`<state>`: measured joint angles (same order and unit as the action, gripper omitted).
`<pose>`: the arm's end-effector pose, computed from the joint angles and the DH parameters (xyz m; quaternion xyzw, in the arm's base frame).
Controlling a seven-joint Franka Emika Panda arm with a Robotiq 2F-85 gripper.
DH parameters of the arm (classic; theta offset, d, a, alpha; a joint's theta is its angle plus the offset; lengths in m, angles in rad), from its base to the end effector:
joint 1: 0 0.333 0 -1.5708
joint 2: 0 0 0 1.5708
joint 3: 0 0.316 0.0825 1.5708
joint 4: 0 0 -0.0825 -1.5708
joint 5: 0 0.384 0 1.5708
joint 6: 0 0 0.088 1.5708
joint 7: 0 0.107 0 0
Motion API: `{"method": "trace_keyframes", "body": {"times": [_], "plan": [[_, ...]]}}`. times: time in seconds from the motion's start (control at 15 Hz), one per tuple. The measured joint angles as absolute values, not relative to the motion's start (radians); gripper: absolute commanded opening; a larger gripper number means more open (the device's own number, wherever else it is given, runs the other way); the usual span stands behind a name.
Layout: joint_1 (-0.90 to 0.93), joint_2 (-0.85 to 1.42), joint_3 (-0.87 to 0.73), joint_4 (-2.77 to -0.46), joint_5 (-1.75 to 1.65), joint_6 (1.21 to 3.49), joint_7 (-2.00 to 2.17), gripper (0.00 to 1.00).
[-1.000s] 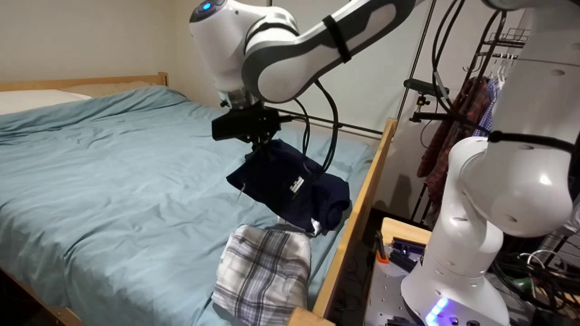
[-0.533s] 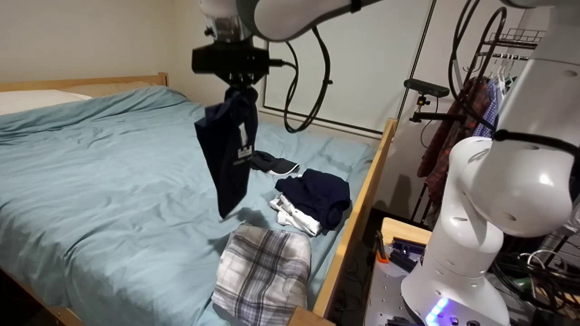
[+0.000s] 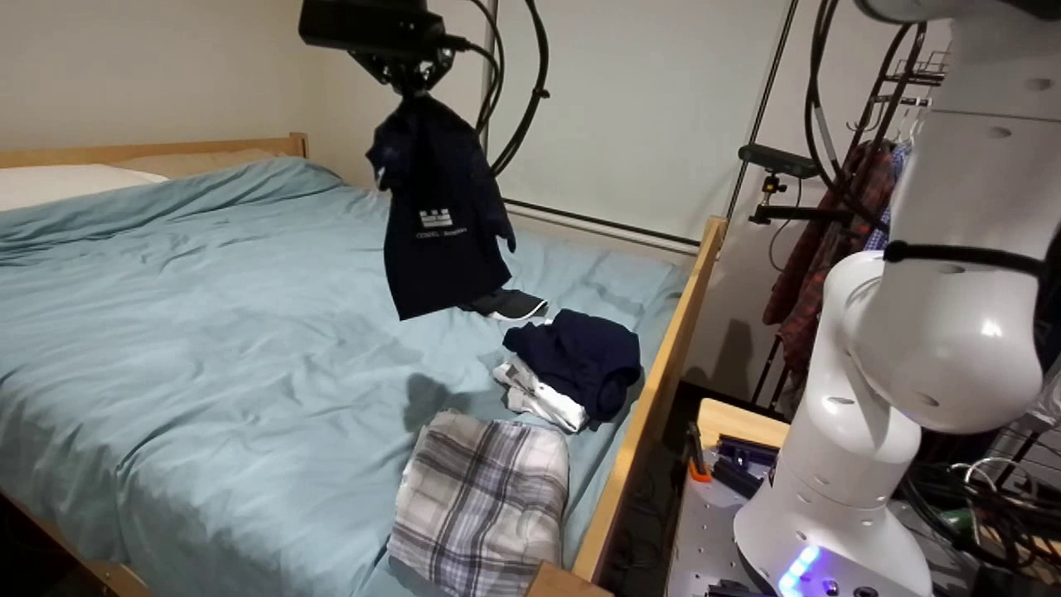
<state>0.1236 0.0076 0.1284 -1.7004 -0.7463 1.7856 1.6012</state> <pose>0.5721 0.0869 0.6003 0.7667 -0.5314 0.3084 0.1863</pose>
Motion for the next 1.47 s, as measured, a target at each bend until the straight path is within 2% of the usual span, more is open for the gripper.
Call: {"method": "trace_keyframes", "body": {"times": [0.6,0.93,1.47], "plan": [[0.186,0.303,0.124,-1.501,-0.751,1.786,1.508,0.01],[0.202,0.37,0.113,-1.489,-0.738,1.795,1.407,0.01],[0.227,0.392,0.107,-1.454,-0.629,1.67,1.172,0.01]]}}
